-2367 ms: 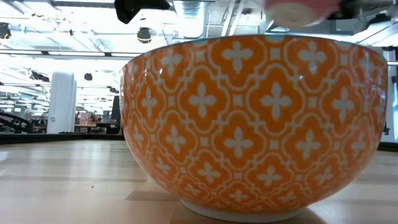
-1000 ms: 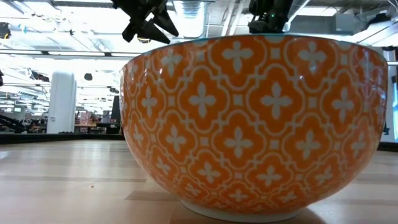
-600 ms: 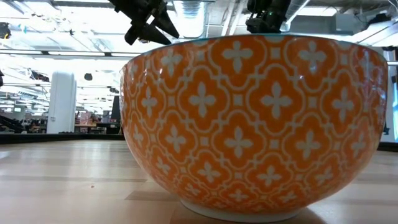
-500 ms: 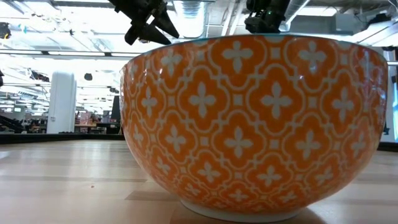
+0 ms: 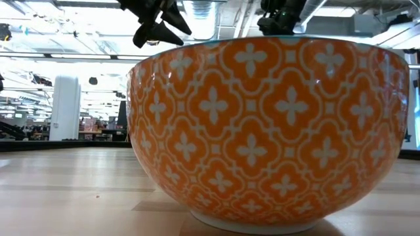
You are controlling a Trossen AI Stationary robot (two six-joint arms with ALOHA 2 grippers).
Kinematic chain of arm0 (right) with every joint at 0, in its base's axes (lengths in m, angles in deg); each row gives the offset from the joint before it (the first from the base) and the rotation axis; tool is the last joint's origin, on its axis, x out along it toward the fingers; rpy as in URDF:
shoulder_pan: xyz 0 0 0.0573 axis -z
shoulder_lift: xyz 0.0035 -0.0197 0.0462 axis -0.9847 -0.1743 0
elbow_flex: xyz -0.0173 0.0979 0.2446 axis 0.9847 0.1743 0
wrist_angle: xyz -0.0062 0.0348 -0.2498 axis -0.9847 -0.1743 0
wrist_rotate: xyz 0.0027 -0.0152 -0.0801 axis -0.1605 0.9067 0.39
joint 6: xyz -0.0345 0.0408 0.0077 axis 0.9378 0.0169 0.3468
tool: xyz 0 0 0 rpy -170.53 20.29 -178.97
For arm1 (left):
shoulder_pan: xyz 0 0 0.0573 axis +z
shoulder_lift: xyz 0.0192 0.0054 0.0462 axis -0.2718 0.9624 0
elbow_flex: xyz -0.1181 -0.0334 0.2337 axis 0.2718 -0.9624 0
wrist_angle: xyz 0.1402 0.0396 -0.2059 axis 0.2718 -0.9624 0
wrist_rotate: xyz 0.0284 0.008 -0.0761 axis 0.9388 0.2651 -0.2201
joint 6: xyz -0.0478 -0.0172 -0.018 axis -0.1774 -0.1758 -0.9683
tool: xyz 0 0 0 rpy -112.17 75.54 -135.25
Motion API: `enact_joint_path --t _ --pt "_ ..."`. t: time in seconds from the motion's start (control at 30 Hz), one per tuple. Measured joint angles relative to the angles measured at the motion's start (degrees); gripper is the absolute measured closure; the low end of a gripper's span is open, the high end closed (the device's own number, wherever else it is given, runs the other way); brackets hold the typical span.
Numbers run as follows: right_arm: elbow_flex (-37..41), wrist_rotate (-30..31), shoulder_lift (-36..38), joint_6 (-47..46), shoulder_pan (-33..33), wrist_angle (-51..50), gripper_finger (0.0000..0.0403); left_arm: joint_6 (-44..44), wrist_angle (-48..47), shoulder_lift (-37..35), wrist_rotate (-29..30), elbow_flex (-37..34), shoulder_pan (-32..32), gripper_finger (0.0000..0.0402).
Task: Place and stack bowls onto a shelf
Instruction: Stack the blue patterned bowl on top of the red patterned bowl on the shelf
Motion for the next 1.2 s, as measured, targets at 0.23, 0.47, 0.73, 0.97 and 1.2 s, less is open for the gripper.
enact_joint_path --t 0.23,0.47,0.73,0.97,1.2 --pt "0.00 -5.89 0.16 0.92 0.46 1.46 0.0203 -0.98 -0.02 0.00 0.33 0.00 -1.55 0.0235" --pt "2.05 -10.90 -0.07 1.06 -0.50 0.43 0.0245 -1.00 -0.04 0.00 1.87 0.00 -1.80 0.0235" --pt "2.03 -17.21 0.00 2.00 -1.65 -2.17 0.0268 1.08 -0.06 0.00 2.07 0.00 -1.80 0.0235" --pt "2.03 -27.82 0.04 3.66 -1.62 -3.32 0.0269 6.41 -0.92 0.00 3.44 0.00 -1.82 0.0235" --pt "2.03 -30.31 0.02 5.16 -1.92 -3.90 0.0269 8.89 -4.76 0.00 5.20 -0.18 -1.82 0.0235"
